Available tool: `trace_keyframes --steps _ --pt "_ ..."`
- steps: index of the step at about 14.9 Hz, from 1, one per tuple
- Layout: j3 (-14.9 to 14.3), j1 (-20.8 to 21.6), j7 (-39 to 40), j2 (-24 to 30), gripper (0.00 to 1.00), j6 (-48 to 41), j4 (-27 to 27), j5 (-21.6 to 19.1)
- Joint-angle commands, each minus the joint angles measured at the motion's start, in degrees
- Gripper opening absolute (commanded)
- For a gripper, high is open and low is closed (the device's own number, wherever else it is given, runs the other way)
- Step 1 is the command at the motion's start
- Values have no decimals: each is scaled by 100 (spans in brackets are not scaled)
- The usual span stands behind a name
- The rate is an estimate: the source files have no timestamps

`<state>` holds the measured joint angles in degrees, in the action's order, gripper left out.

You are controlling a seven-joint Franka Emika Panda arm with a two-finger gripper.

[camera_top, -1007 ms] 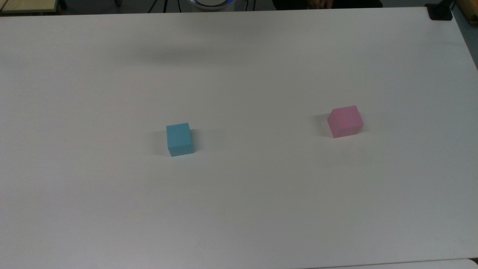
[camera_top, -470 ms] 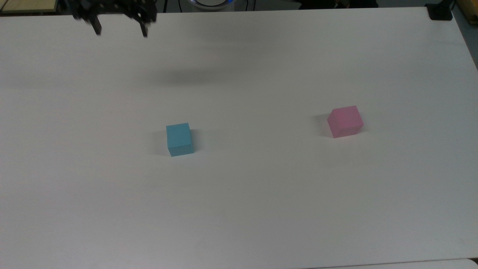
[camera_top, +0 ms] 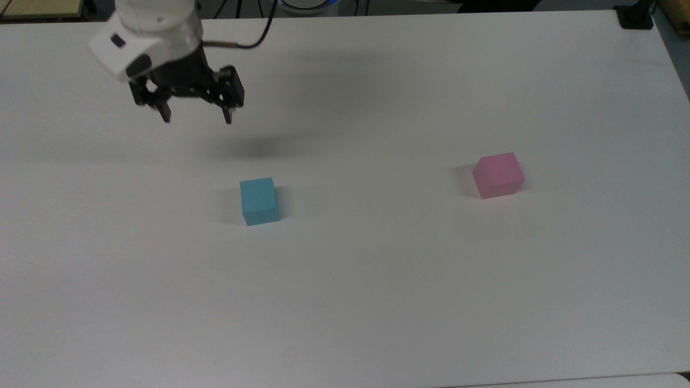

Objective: Put blue cube on pink cube
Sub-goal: 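Move the open gripper over the light-blue cube, then lower the gripper around the light-blue cube and close it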

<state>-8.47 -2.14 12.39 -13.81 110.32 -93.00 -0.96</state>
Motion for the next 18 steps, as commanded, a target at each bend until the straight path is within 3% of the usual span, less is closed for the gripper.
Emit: trace_keyframes --steps 1,3,6,11,18 --pt "-41 240 -26 -332 100 577 -122 -369" --pt "-41 319 -35 -499 100 875 -122 -632" --pt "-41 521 -245 -639 100 1131 -131 -713" --pt "-50 820 -571 -956 100 1404 -113 -651" --pt "-59 821 -703 -1132 100 1633 -131 -362"
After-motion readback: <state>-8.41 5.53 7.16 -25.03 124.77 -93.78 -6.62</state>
